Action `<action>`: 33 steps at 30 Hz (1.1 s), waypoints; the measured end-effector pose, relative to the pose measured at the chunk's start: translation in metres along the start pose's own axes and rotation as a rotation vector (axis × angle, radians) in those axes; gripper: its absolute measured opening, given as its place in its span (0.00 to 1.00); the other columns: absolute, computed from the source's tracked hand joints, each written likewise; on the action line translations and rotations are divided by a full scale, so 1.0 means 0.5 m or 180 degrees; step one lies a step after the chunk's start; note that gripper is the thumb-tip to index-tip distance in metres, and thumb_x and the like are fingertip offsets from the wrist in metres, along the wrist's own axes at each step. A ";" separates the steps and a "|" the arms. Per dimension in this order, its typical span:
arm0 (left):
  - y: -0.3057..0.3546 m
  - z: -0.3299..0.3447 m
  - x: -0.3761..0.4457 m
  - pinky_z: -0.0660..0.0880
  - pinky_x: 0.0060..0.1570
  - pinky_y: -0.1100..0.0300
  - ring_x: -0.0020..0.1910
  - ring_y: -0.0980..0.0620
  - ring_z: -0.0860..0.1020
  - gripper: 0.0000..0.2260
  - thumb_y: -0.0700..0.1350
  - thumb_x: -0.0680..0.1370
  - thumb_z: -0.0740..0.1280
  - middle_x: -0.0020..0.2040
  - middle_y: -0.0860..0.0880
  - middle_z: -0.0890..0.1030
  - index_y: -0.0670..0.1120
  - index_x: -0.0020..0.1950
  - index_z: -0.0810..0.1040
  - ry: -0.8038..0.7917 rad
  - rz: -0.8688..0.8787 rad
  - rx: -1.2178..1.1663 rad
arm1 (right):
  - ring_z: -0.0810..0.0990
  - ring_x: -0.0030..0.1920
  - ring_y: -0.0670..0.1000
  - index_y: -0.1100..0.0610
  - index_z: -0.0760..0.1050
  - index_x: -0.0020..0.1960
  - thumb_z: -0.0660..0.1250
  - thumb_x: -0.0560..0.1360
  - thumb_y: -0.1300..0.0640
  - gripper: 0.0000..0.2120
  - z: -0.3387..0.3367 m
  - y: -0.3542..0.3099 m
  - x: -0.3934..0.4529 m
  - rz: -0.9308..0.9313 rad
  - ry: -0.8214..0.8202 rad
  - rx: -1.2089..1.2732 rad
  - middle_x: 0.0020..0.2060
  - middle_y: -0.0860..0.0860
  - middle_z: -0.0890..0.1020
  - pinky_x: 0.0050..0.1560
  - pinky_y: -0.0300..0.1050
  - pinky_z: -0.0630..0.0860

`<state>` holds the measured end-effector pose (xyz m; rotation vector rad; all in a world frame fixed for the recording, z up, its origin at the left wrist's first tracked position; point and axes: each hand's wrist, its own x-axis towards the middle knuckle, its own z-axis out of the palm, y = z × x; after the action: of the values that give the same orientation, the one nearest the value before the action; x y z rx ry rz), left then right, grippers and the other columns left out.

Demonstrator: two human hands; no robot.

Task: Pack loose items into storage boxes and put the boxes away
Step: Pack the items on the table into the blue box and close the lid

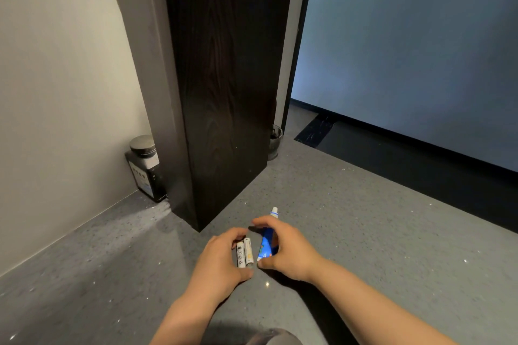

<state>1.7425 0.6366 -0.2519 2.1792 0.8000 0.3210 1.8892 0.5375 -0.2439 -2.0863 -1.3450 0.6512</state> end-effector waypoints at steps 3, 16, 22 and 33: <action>0.012 0.009 0.005 0.63 0.52 0.68 0.59 0.59 0.66 0.35 0.48 0.64 0.78 0.61 0.60 0.69 0.58 0.68 0.68 -0.0074 0.0203 0.0295 | 0.74 0.46 0.40 0.51 0.75 0.59 0.70 0.66 0.68 0.25 -0.018 0.014 0.003 0.0242 0.0491 0.0091 0.52 0.46 0.73 0.45 0.28 0.69; 0.017 0.012 0.004 0.64 0.47 0.65 0.54 0.58 0.68 0.21 0.49 0.67 0.76 0.54 0.61 0.73 0.57 0.58 0.75 -0.0027 0.0150 0.0571 | 0.76 0.43 0.51 0.53 0.71 0.47 0.73 0.67 0.48 0.16 -0.001 -0.004 0.024 0.1583 0.0767 -0.0424 0.43 0.49 0.78 0.33 0.43 0.66; 0.026 -0.004 -0.007 0.67 0.52 0.64 0.57 0.56 0.69 0.27 0.49 0.64 0.78 0.57 0.58 0.74 0.55 0.61 0.74 -0.0378 0.0160 0.0835 | 0.79 0.44 0.51 0.51 0.75 0.41 0.73 0.65 0.54 0.08 -0.006 0.004 -0.026 0.1609 0.0682 -0.0355 0.40 0.49 0.81 0.32 0.42 0.68; 0.019 -0.031 -0.031 0.68 0.64 0.62 0.65 0.54 0.68 0.42 0.41 0.62 0.77 0.67 0.55 0.68 0.55 0.72 0.64 -0.0753 0.0021 0.0693 | 0.80 0.43 0.52 0.49 0.71 0.39 0.72 0.68 0.53 0.10 0.034 -0.025 -0.051 0.1317 0.0614 -0.0285 0.40 0.49 0.80 0.35 0.42 0.69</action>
<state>1.7276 0.6311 -0.2338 2.3669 0.7219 -0.0238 1.8601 0.5213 -0.2454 -2.4566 -0.8562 0.5424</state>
